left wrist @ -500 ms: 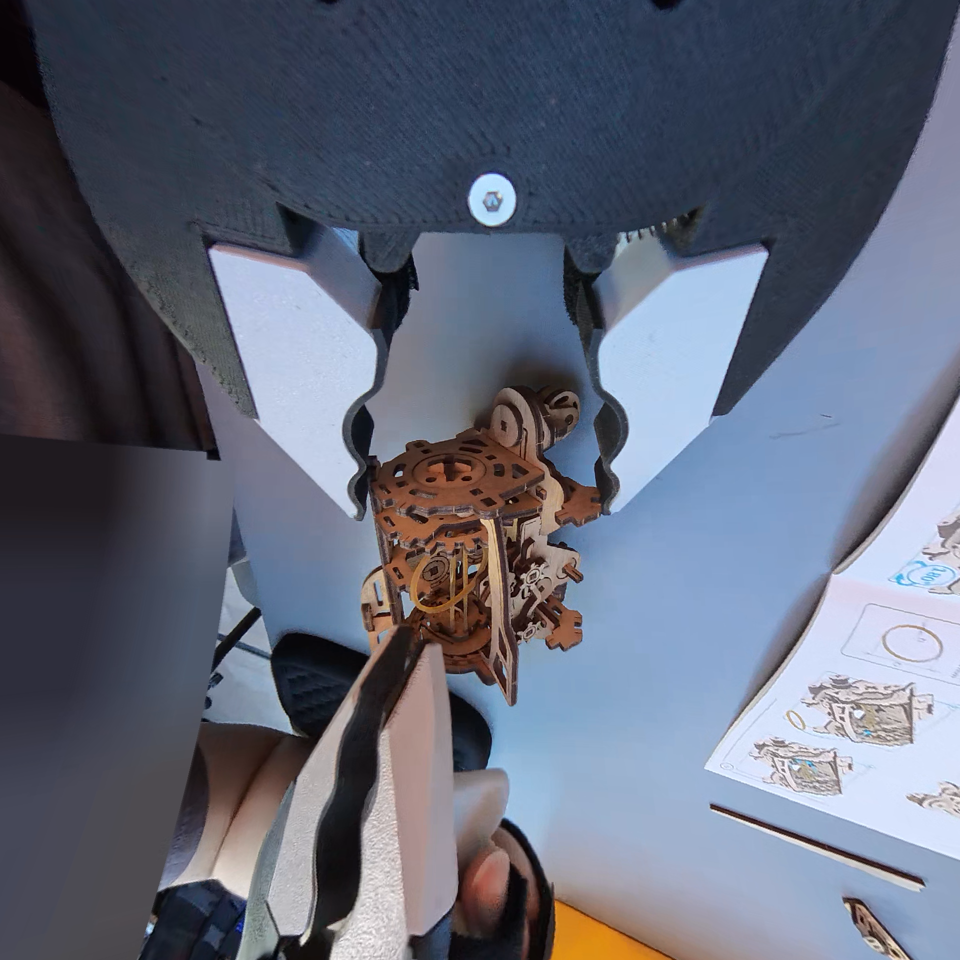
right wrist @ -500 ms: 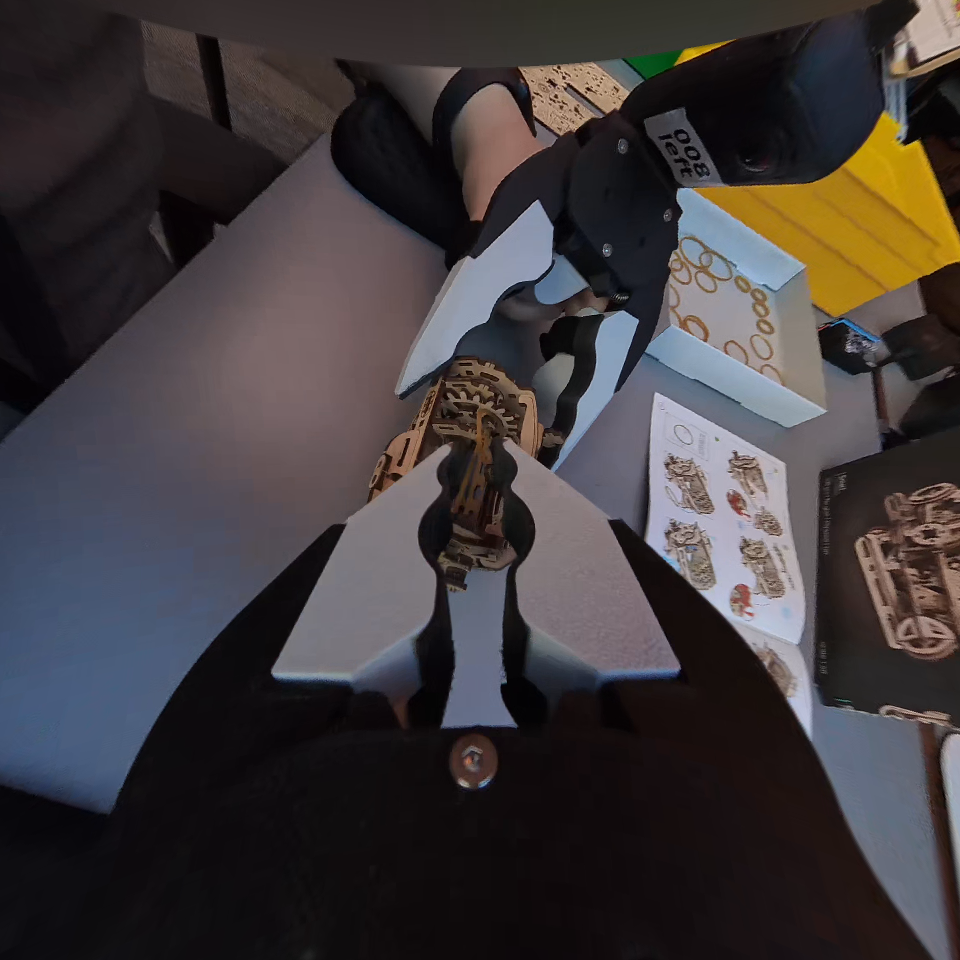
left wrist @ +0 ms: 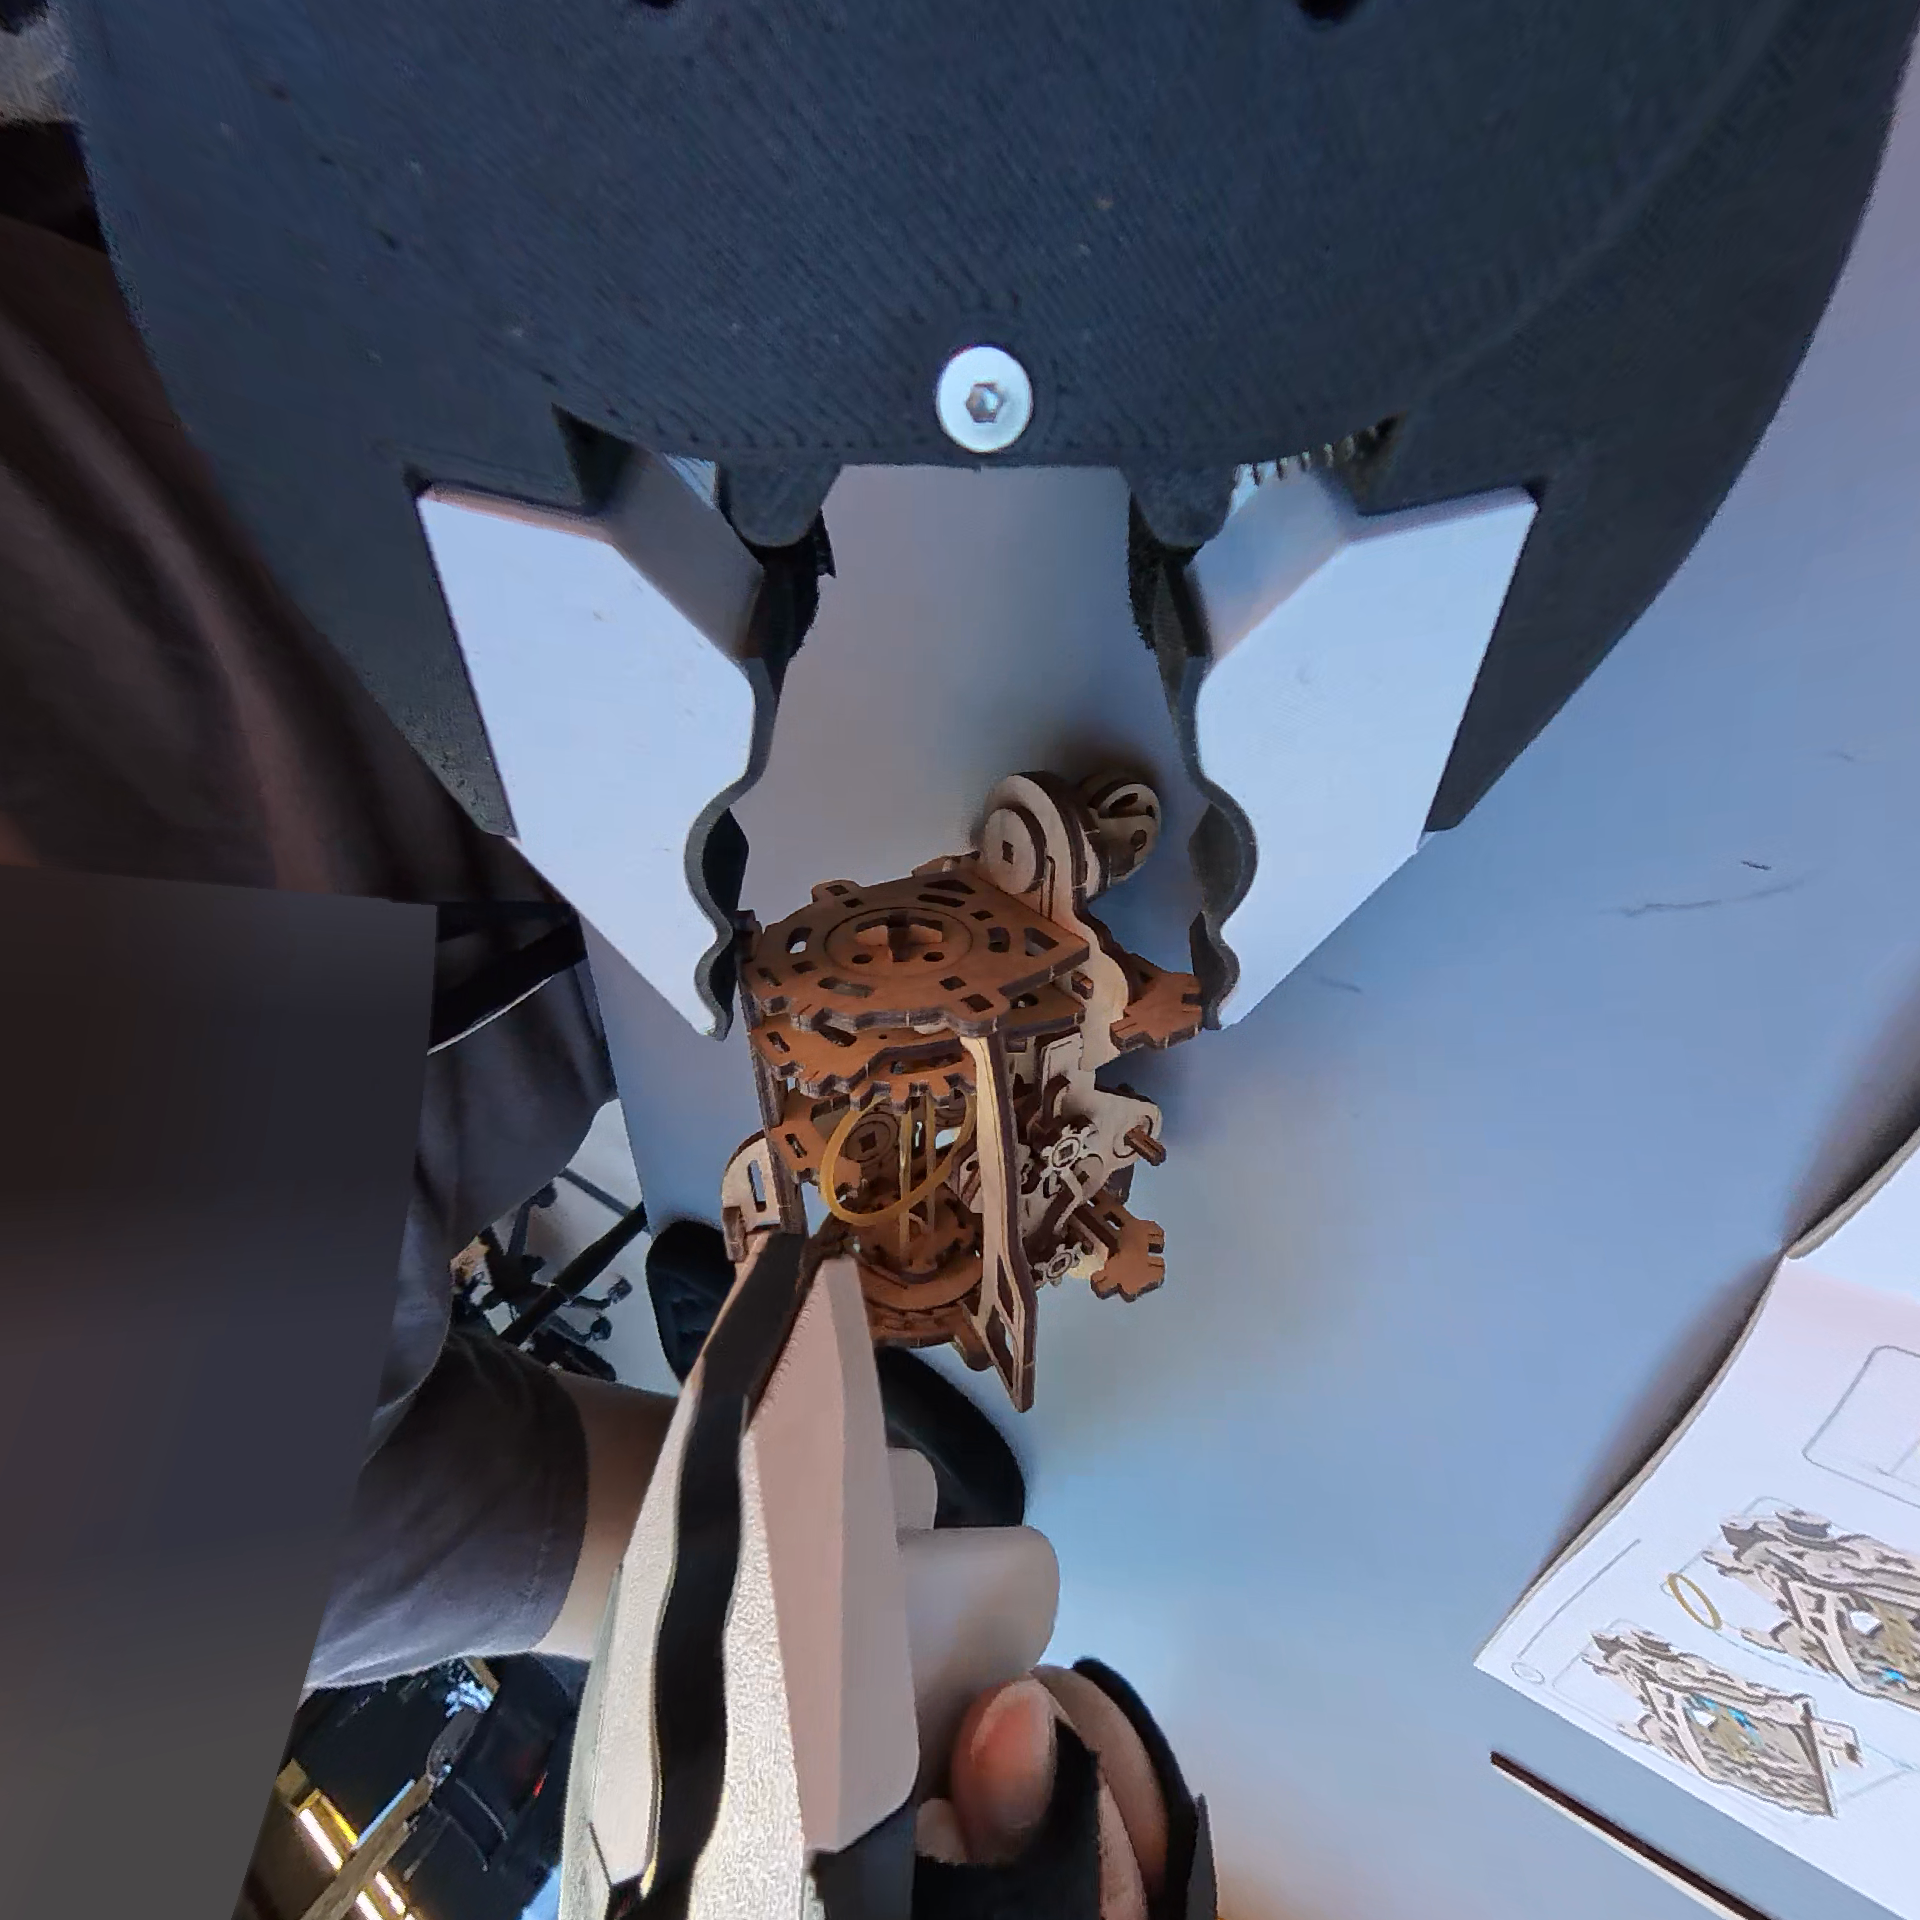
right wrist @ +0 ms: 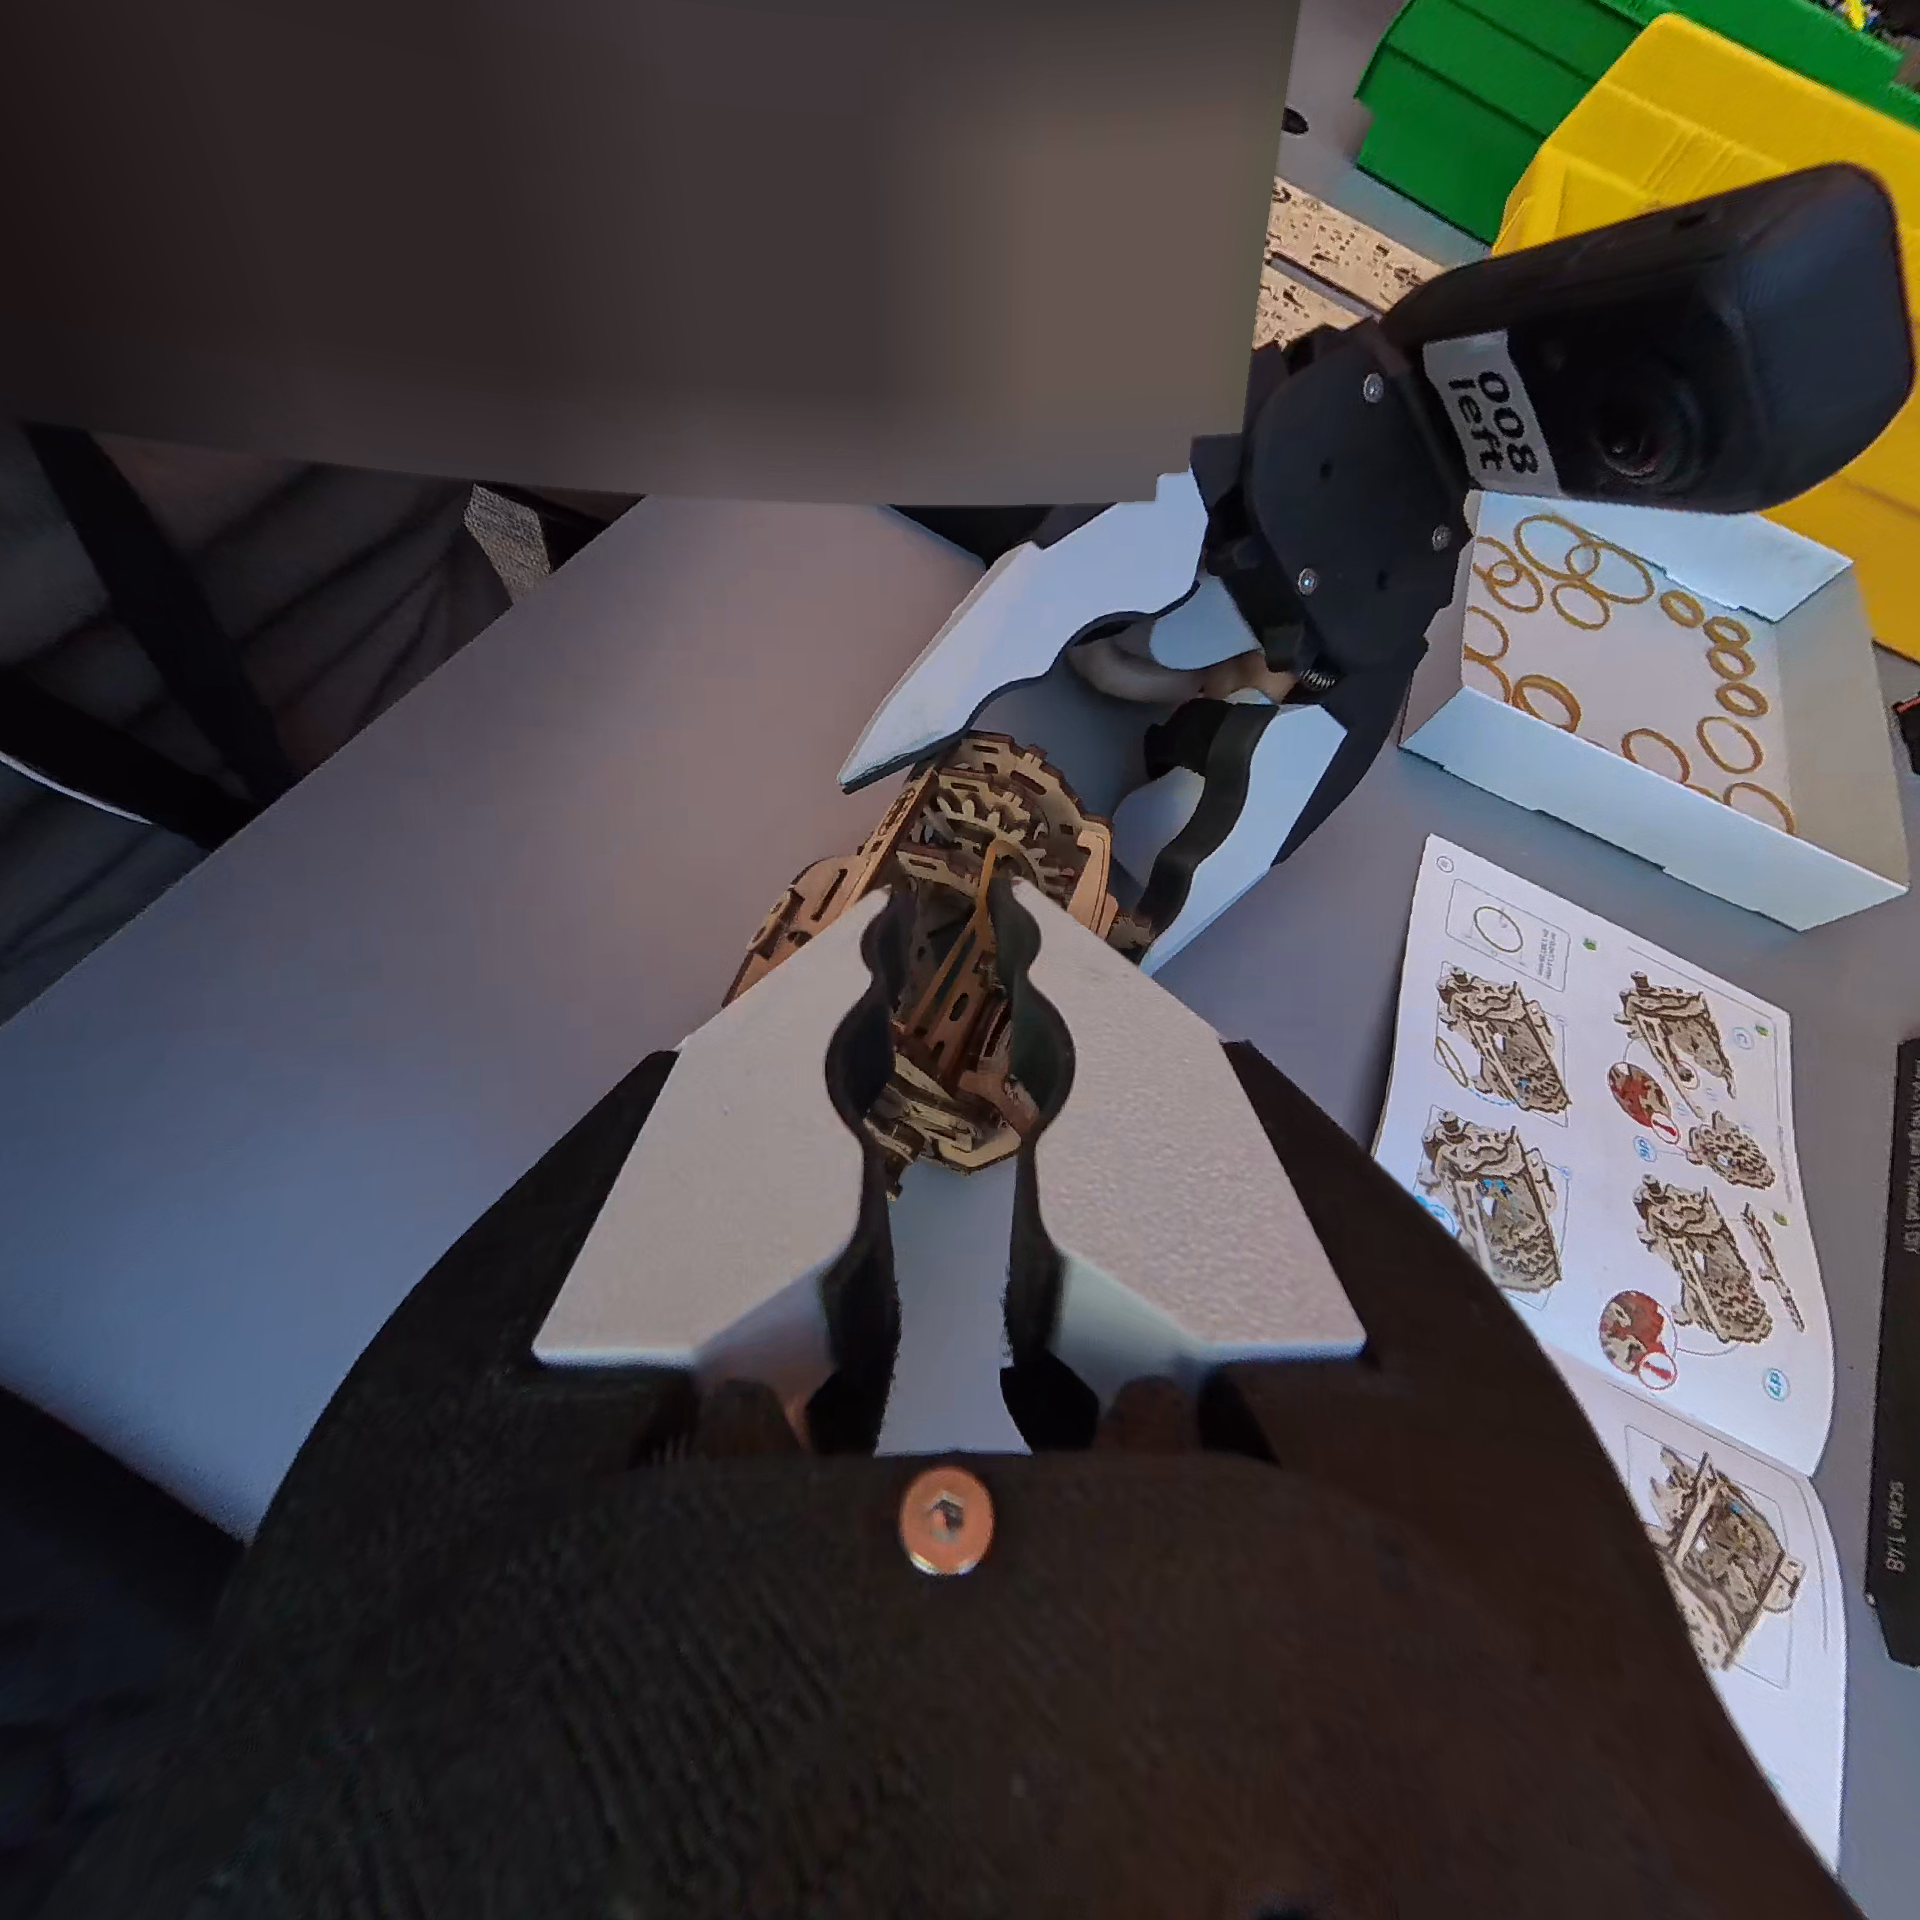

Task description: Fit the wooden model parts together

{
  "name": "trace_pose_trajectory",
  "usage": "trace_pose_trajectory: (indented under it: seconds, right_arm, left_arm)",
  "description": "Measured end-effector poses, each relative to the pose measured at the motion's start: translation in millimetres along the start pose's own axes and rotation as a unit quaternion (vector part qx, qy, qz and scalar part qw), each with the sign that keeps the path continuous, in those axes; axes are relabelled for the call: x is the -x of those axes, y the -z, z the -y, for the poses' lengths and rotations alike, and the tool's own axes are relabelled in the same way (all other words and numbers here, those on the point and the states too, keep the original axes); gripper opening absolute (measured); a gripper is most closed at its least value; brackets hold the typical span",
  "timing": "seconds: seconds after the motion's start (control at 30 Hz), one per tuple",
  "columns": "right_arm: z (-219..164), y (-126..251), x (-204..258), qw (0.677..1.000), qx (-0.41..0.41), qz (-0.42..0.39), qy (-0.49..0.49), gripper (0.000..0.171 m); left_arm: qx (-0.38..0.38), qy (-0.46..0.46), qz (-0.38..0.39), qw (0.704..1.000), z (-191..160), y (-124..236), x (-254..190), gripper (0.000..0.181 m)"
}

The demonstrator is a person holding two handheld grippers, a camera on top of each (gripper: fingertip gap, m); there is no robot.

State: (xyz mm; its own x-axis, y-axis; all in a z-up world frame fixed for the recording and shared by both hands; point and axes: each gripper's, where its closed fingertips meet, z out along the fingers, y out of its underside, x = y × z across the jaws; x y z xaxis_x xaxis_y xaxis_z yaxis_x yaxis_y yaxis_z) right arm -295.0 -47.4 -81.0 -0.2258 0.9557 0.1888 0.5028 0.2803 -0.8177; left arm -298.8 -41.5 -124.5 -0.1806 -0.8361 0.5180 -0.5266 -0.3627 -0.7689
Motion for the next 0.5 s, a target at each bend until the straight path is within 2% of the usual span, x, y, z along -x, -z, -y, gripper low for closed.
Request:
trace_pose_trajectory:
  seconds: [0.3,0.5]
  right_arm:
    - [2,4,-4,0.999,-0.018,0.016,-0.024,0.016]
    - [12,2,-29,0.99,-0.004,0.005,-0.141,0.014]
  left_arm:
    - [-0.013,0.045,-0.028,0.999,4,3,2,0.086]
    - [-0.037,0.088,-0.051,0.994,10,7,4,0.086]
